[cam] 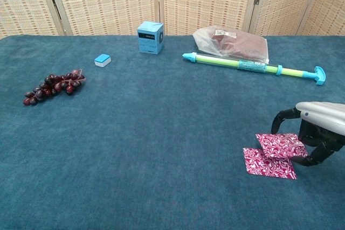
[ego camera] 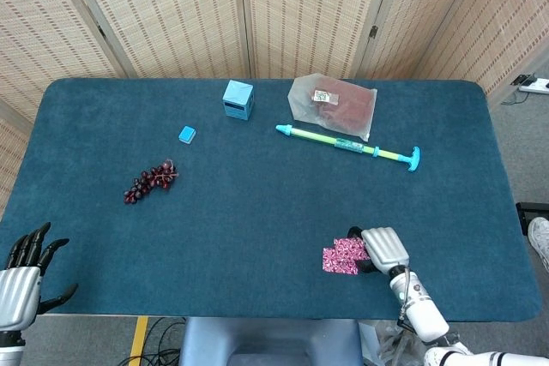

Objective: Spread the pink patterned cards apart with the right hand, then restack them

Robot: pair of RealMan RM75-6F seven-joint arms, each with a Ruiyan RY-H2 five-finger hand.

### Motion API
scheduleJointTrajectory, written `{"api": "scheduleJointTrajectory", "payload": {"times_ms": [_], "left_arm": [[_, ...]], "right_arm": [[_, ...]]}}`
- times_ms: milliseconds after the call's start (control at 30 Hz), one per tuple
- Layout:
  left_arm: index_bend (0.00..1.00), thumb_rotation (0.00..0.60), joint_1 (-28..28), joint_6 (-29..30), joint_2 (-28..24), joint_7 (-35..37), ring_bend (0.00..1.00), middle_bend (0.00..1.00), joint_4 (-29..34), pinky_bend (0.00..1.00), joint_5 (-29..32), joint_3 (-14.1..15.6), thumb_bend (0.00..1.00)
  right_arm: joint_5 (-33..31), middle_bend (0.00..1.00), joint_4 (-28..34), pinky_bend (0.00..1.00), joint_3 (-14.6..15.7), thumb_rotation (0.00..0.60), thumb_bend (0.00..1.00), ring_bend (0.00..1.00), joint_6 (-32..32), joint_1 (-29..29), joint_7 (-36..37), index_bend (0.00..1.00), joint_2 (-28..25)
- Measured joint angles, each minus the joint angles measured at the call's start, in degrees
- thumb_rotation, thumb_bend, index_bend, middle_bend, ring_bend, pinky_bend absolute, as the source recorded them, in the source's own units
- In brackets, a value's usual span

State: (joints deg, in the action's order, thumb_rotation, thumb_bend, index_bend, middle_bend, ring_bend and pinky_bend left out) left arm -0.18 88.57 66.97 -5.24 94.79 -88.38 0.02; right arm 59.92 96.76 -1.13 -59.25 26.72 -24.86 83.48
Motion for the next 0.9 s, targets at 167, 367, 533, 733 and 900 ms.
{"api": "scheduleJointTrajectory", "payload": {"times_ms": [167,367,533,733,900], "left_arm": [[0.24,0.600,-0.18,-0.11,0.06,0.18,0.02,0.03,-0.07,0.09,-0.20,-0.02,0.23],[0.24,0.600,-0.27,-0.26,-0.01,0.39,0.02,0.03,-0.17,0.09,-0.19,0.01,0.23],[0.24,0.600,-0.31,-0.28,0.01,0.58,0.02,0.03,-0.29,0.09,-0.26,0.06,0.23],[0.24,0.600,-0.35,-0.37,0.08,0.92,0.02,0.03,-0.66,0.09,-0.11,0.02,0.23],[0.24,0.600,-0.45,-0.52,0.31,1.19,0.02,0.03,-0.98,0.09,-0.15,0.05,0.23]], "right_arm": [[0.09,1.00,1.07,1.00,0.60,0.600,0.30,1.00,-0.42,0.03,-1.41,0.33,0.85],[-0.43,1.00,1.31,1.00,0.86,0.600,0.30,1.00,-0.54,0.10,-2.16,0.33,2.18],[-1.23,1.00,1.33,1.00,1.10,0.600,0.28,1.00,-0.39,0.24,-2.87,0.33,3.24],[-1.27,1.00,1.97,1.00,1.33,0.600,0.28,1.00,-1.39,-0.32,-2.64,0.33,3.14],[-1.08,1.00,2.44,1.00,1.40,0.600,0.28,1.00,-2.30,-0.79,-2.47,0.33,2.91]]}}
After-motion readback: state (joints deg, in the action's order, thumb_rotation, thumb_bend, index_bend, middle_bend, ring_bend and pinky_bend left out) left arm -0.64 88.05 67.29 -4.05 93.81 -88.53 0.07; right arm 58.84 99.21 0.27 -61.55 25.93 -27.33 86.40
